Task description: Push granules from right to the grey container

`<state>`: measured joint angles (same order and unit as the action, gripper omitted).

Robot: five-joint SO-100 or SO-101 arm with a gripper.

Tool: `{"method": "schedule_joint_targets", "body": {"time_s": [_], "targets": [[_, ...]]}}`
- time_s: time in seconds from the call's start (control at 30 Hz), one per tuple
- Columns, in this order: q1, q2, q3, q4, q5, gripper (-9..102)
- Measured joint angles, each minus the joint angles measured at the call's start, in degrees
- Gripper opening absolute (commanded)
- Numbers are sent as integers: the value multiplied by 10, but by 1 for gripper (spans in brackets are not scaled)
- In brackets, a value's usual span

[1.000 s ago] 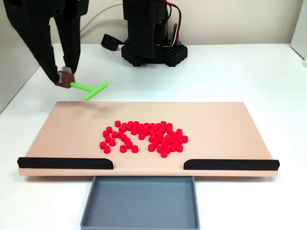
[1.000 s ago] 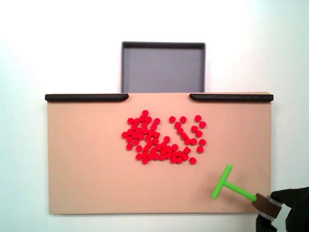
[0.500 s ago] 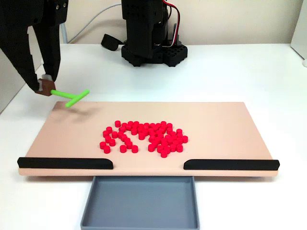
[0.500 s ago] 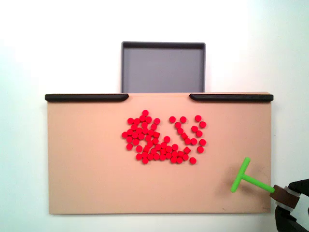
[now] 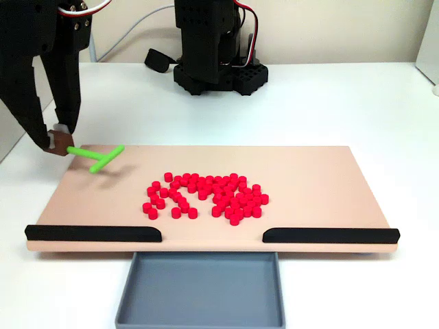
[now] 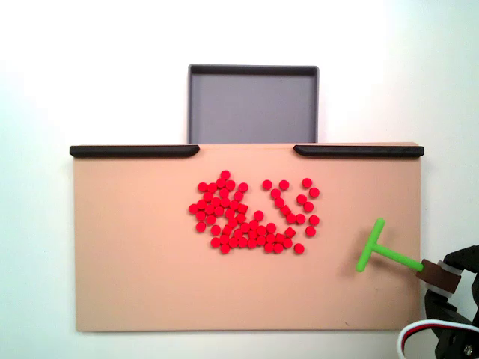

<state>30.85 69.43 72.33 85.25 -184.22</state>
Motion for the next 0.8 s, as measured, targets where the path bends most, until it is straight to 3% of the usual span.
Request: {"method": "schedule_joint_targets", "body": {"time_s": [0.8], "targets": [[-43,-62,-74,3,0,0]]}}
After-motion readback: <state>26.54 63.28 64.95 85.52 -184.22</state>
